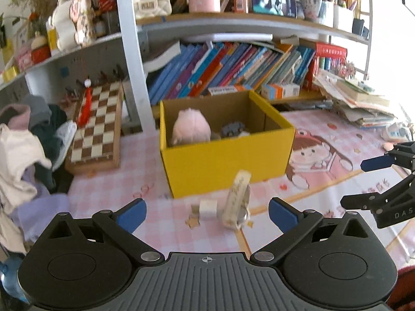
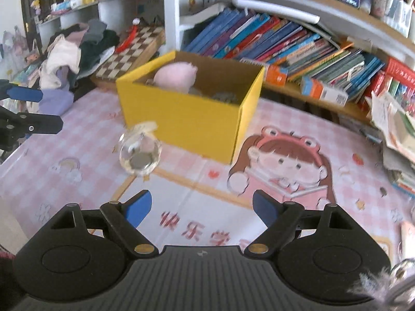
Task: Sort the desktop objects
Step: 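Withdraw both tools from the box toward the white watch, then grasp the white watch strap with the right gripper while the left gripper closes on the white charger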
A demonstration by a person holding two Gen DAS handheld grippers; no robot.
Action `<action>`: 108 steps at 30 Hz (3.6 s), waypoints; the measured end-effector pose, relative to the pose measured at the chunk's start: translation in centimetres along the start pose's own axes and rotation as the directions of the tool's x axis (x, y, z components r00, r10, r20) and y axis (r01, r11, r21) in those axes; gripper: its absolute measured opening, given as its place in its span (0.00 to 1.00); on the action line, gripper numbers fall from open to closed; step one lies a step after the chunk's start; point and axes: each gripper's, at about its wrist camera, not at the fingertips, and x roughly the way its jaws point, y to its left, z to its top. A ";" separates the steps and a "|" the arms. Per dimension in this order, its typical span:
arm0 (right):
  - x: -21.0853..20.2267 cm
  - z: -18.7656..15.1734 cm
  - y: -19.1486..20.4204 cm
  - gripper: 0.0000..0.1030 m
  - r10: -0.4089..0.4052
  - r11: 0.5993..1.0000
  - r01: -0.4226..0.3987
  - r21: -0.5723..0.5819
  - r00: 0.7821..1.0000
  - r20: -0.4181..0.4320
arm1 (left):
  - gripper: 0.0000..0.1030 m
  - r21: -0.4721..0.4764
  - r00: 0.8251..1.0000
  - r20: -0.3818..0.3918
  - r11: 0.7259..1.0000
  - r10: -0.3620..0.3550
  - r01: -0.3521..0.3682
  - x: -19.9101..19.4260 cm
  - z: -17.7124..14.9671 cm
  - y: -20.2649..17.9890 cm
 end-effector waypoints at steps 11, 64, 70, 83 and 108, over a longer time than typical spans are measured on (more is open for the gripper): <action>1.3 -2.0 3.2 0.86 0.017 0.997 -0.022 -0.074 0.998 -0.068 | 0.99 0.009 0.992 -0.114 0.999 -0.046 0.048 1.5 -3.0 -0.8; 9.5 1.5 3.1 0.87 0.085 0.979 -0.084 -0.184 0.996 -0.005 | 0.99 -0.097 0.993 -0.109 0.994 0.045 -0.055 7.3 -2.2 0.4; 11.7 2.6 4.0 0.75 0.132 0.960 -0.129 -0.249 0.991 -0.004 | 0.99 -0.069 0.991 -0.112 0.995 0.068 -0.076 8.2 -1.7 0.1; 15.4 2.8 6.5 0.87 0.217 0.919 -0.206 -0.337 0.976 -0.005 | 0.99 -0.103 0.985 -0.118 0.985 0.124 -0.137 8.0 -1.6 1.2; 13.6 2.6 2.7 0.60 0.180 0.975 -0.178 -0.135 0.984 0.001 | 0.94 -0.034 0.982 -0.153 0.993 0.107 -0.113 11.9 -1.0 0.3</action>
